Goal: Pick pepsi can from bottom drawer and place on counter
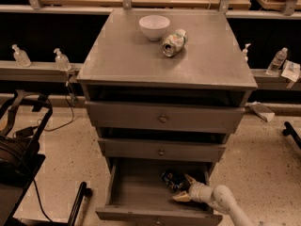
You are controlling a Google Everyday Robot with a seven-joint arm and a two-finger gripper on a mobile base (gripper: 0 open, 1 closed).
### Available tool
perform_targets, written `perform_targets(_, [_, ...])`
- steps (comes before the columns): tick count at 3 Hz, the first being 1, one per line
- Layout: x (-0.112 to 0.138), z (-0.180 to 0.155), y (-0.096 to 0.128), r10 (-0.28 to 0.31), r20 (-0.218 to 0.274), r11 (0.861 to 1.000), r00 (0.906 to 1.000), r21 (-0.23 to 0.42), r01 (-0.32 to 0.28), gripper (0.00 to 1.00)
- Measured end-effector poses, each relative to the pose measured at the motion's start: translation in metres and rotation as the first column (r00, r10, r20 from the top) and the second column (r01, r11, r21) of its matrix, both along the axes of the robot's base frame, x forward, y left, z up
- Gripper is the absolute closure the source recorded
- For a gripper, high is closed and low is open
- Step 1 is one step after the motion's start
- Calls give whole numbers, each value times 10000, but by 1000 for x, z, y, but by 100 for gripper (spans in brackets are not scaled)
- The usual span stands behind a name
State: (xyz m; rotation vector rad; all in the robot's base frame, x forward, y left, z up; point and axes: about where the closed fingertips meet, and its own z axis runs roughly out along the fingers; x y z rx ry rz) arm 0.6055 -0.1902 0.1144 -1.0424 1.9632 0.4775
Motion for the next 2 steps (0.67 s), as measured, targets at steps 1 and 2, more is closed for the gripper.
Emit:
perform_targets(1, [0,0,0,1,0,10000,10000,1,-1,12])
perform_targets(2, [0,0,0,1,0,10000,10000,1,-1,5])
